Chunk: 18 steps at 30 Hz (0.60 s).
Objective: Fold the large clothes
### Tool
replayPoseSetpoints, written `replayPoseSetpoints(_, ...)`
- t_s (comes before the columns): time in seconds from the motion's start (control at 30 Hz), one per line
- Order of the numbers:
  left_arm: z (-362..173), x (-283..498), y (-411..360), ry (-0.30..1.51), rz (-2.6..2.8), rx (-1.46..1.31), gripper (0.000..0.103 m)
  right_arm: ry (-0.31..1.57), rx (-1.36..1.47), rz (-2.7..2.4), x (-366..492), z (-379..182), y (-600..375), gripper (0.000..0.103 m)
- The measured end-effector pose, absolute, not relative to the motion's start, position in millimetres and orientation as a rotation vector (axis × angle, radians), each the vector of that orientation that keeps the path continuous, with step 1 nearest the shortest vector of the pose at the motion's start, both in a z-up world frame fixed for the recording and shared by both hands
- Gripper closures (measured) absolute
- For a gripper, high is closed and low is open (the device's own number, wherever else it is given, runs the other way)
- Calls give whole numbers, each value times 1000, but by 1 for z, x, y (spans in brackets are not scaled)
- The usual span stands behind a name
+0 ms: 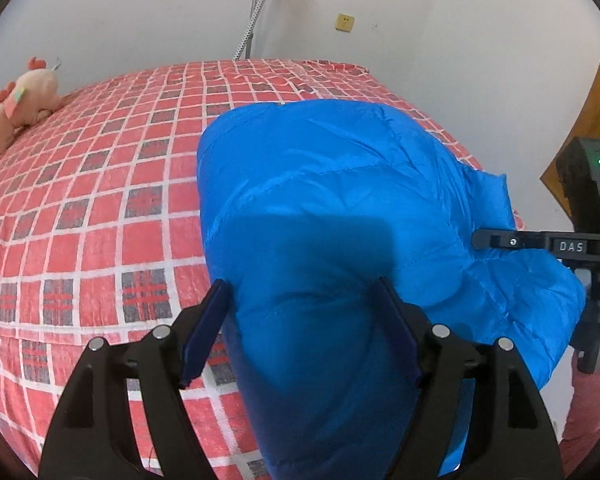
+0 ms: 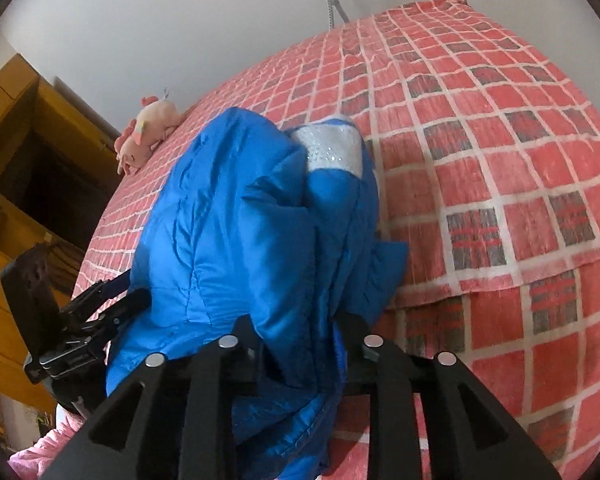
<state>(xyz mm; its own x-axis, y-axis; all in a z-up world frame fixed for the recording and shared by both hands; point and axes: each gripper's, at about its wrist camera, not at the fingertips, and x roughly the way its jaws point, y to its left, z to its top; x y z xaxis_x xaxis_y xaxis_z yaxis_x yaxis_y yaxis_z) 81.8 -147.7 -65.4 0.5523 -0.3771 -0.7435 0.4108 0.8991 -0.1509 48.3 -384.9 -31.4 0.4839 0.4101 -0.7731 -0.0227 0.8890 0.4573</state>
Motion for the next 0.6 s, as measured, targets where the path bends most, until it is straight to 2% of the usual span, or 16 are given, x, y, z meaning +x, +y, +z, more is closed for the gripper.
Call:
replayPoseSetpoints(0.07,-62,79,-147,871,-460,43,30,1037,365,235,42,-18,-381,67)
replayPoseSetpoints(0.23,-50,70,-139,855,-460,27,30,928,255,239,2,41,-366,66)
replayPoseSetpoints(0.27,-48,67,-138,853,-461,24,30,924,264,281,-8,50,-362,62)
replayPoseSetpoints(0.37,-43,59,-136,837,-467,22,30,949,269,379,-21,59,-343,55)
replayPoseSetpoints(0.47,-39,49,-135,817,-467,28,30,994,230,384,-23,52,-320,55)
replayPoseSetpoints(0.5,-37,45,-135,810,-468,35,30,1011,215,349,-23,47,-319,58)
replayPoseSetpoints(0.53,-36,44,-136,808,-470,39,30,1021,212,336,-22,44,-317,78)
replayPoseSetpoints(0.57,-36,41,-136,807,-476,44,30,1031,230,331,-21,37,-319,89)
replayPoseSetpoints(0.6,-37,39,-137,810,-479,50,30,1036,243,316,-22,31,-323,89)
